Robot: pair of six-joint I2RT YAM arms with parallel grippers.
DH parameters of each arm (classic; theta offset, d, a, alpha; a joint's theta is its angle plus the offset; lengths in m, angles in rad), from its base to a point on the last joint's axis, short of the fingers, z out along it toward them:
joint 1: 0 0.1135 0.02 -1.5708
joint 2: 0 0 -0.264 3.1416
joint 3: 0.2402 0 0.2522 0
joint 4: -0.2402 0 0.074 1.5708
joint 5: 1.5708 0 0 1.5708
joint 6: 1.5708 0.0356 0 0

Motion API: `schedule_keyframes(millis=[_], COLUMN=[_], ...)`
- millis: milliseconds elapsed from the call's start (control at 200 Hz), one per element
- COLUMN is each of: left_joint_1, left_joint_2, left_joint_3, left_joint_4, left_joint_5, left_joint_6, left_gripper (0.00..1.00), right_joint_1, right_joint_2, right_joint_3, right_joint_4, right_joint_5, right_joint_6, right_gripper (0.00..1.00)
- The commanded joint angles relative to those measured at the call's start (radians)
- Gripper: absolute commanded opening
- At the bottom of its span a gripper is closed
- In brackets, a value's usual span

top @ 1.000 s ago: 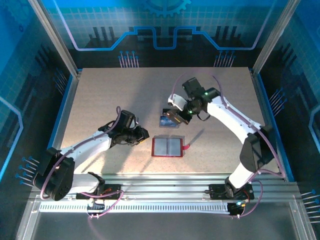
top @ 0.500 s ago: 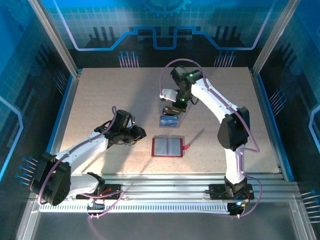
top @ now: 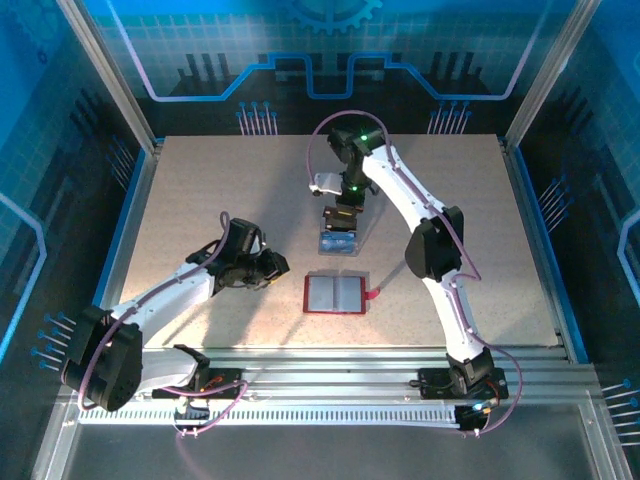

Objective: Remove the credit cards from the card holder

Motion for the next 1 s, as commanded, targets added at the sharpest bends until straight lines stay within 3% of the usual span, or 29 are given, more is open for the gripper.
schedule_keyframes(millis=[0,545,695,840,996], left_joint_1=[0.016,0.026,0.026,0.026,0.026], left_joint_2=[0.006,0.028,0.027,0.026,0.024], left_joint_3=[0.003,0.006,0.004,0.003,0.001], left_joint_4=[-0.018,-0.012,-0.013,-0.01,-0.004], left_joint_5=[-0.006,0.0,-0.001,0.001,0.004], left_joint_6=[0.014,0.011,0.011,0.009,0.008], left_gripper=[0.25,0.25,0.25,0.25,0.25], right_joint_1=[-0.013,-0.01,-0.008,-0.009,-0.01], right_joint_2=[0.027,0.08,0.078,0.065,0.028], right_joint_3=[0.034,0.013,0.003,-0.019,-0.049], right_joint_4=[-0.072,-0.072,-0.063,-0.04,-0.016], right_joint_5=[0.018,-0.015,-0.018,0.004,-0.011], right_joint_6=[-0.031,-0.05,-0.042,-0.025,-0.009], right_gripper=[0.0,0.0,0.05,0.18,0.2])
